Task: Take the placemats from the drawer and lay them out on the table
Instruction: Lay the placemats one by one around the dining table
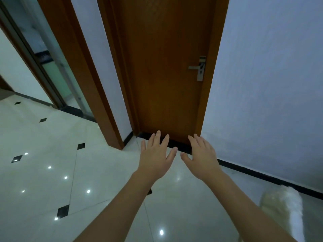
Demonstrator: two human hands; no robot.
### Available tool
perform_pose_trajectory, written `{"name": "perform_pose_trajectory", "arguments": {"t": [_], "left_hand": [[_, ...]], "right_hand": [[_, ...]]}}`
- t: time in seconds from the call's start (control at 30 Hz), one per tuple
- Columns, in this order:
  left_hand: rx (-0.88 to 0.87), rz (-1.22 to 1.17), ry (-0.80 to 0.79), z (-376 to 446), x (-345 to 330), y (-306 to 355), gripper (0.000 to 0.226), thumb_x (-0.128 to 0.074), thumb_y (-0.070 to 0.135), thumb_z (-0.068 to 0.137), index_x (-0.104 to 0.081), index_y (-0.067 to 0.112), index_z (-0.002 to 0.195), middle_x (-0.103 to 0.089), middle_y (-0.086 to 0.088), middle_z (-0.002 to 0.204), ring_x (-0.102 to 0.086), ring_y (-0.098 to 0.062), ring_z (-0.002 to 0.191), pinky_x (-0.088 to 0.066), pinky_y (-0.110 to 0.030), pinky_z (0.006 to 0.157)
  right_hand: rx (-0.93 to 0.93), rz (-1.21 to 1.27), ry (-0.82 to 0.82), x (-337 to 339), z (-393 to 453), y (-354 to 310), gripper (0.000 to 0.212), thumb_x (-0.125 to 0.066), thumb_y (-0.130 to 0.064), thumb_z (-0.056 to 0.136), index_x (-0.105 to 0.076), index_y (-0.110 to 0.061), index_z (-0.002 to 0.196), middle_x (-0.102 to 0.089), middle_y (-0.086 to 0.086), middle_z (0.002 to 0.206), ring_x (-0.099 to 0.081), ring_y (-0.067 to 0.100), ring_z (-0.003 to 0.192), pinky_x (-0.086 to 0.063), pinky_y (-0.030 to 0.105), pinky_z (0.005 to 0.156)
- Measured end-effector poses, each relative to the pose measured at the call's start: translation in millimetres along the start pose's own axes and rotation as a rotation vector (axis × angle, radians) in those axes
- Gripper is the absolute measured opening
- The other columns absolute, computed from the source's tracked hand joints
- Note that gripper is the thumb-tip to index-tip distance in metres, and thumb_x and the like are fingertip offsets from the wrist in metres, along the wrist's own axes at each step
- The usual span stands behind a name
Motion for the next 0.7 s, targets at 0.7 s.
{"name": "perform_pose_trajectory", "arguments": {"t": [0.7], "left_hand": [[-0.315, -0.073, 0.074, 332, 0, 83, 0.063, -0.015, 0.062, 0.097, -0.020, 0.032, 0.153, -0.013, -0.001, 0.163, -0.013, -0.022, 0.149, -0.006, -0.049, 0.119]], "right_hand": [[-0.276, -0.051, 0.159, 68, 265, 110, 0.071, -0.035, -0.060, 0.095, -0.015, -0.025, 0.153, -0.012, 0.001, 0.162, -0.008, 0.023, 0.149, -0.011, 0.049, 0.121]]}}
Point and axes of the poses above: each hand's wrist, its own z-axis towards the middle knuckle, its own x-axis out of the back of the hand, y = z × x, the point moved 7 cm from there along z, towards the middle knuckle
